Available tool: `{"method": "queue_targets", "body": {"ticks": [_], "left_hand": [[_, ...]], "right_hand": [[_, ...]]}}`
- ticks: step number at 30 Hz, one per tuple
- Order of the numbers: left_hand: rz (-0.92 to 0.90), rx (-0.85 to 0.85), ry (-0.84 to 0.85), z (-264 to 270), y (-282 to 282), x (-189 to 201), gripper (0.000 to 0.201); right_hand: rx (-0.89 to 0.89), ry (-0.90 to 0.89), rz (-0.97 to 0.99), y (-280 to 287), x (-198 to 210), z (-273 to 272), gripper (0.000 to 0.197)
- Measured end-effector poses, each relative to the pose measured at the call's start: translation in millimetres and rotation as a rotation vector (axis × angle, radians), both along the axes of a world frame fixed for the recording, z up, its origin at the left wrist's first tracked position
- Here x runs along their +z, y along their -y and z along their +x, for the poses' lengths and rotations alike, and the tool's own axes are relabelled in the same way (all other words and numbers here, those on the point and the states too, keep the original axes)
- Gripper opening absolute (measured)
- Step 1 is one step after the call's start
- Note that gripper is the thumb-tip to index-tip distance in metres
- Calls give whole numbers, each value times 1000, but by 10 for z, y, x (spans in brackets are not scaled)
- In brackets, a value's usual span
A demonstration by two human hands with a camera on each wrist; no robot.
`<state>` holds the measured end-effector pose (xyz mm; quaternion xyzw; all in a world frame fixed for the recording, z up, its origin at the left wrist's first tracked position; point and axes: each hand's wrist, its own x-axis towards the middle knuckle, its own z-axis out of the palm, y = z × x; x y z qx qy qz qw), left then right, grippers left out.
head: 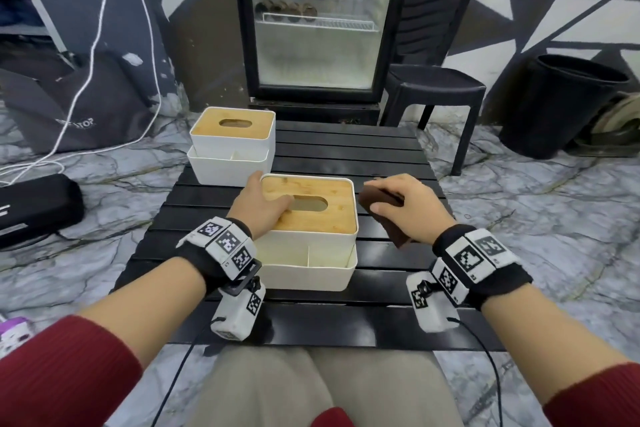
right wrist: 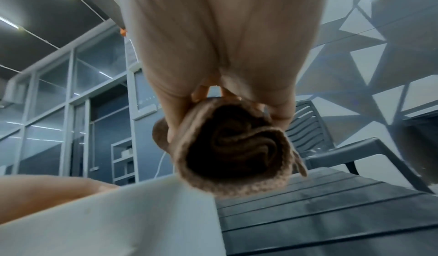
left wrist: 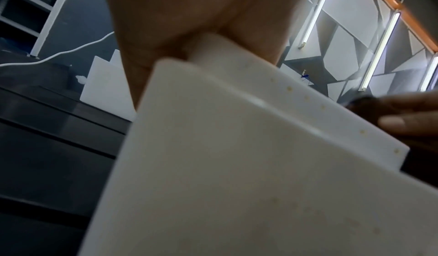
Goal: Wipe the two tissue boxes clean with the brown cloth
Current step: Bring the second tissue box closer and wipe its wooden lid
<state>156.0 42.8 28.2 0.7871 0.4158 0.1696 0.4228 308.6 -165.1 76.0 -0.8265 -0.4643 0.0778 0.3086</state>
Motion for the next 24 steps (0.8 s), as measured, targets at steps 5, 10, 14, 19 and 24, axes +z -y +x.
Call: {"method": "queue_targets", "body": {"ticks": [5,10,14,19,24], "left_hand": [[64,-6,6,38,39,-17,74],[121,-6,4,17,42,-62,69],[140,-8,-3,8,44,-77,68],[158,-17,-1,-9,48,-78,67],[157,-24,-8,-12,53,-72,66]], "right_hand": [[144,39,-12,-195,44,-282,29],[155,162,-80,-201,-139,-434,31],[147,140,-55,-242,-197,-381,30],[116,88,-4,-378,-226,-260,29],[73,81,19,-526,-225,-135,27]]}}
